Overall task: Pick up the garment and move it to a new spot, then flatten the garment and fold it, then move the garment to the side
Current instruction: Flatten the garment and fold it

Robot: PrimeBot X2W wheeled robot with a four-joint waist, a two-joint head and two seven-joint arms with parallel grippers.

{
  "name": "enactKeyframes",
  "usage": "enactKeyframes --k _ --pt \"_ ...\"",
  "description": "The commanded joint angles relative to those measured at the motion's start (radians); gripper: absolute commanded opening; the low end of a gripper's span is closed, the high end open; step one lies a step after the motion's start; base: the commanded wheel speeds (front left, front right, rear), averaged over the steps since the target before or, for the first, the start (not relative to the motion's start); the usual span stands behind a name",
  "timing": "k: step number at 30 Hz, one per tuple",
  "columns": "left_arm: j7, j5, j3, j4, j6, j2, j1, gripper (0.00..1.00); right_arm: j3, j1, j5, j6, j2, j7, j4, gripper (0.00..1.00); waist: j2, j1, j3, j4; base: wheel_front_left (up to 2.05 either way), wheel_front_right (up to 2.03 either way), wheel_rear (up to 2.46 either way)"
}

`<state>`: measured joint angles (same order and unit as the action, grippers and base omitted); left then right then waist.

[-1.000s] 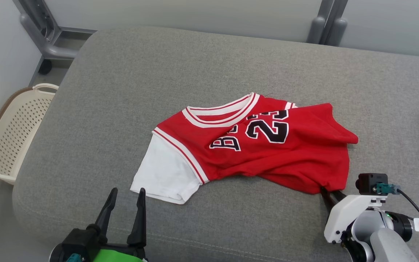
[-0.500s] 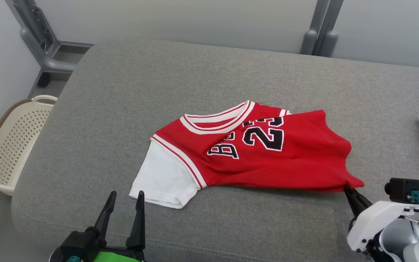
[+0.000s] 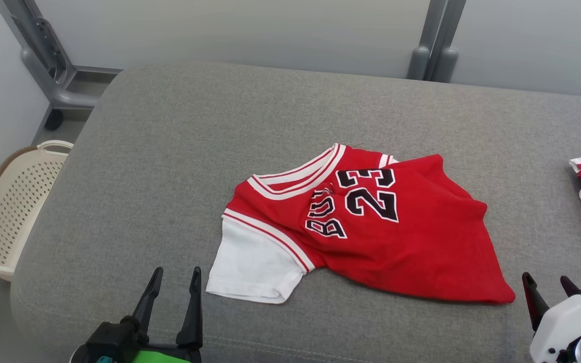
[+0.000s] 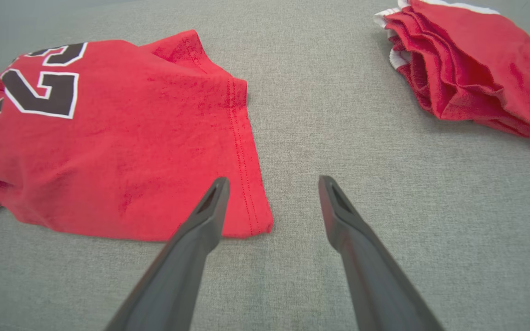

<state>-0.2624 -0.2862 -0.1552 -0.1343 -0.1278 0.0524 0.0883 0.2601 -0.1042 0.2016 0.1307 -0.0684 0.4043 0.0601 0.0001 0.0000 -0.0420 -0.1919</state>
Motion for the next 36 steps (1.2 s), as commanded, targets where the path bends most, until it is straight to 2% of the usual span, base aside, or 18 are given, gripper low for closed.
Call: enactKeyframes --k 1,6,12,19,27,33,36 --pt "-0.003 0.009 0.001 -0.003 -0.004 0.005 0.012 1.00 0.015 -0.020 -0.020 0.000 0.004 0.004 0.008 1.00 -0.0001 0.0000 0.010 0.000 0.00 0.00 0.00" --pt "-0.003 0.010 0.005 -0.007 -0.004 0.011 0.025 1.00 0.034 -0.020 -0.039 0.000 0.012 -0.030 0.002 1.00 -0.0001 0.0000 0.033 0.008 0.00 0.00 0.00" --pt "-0.003 0.024 0.021 -0.001 0.010 0.014 0.035 1.00 0.026 0.001 0.011 0.000 0.017 -0.150 -0.051 1.00 -0.0001 0.0000 0.070 0.026 0.00 0.00 0.00" --pt "-0.003 0.034 0.054 0.005 0.027 0.014 0.037 1.00 -0.035 0.033 0.089 0.000 0.017 -0.315 -0.161 1.00 -0.0001 0.0000 0.108 0.052 0.00 0.00 0.00" --pt "0.011 0.033 0.089 -0.039 0.091 0.017 0.042 1.00 -0.114 0.062 0.130 0.000 0.016 -0.480 -0.253 1.00 -0.0001 0.0000 0.151 0.086 0.00 0.00 0.00" --pt "0.024 0.041 0.092 -0.036 0.104 0.028 0.053 1.00 -0.164 0.065 0.118 0.000 0.016 -0.556 -0.283 1.00 -0.0001 0.0000 0.170 0.101 0.00 0.00 0.00" --pt "0.041 0.051 0.082 -0.027 0.106 0.042 0.063 1.00 -0.207 0.057 0.067 0.000 0.017 -0.580 -0.280 1.00 -0.0001 0.0000 0.177 0.111 0.00 0.00 0.00"
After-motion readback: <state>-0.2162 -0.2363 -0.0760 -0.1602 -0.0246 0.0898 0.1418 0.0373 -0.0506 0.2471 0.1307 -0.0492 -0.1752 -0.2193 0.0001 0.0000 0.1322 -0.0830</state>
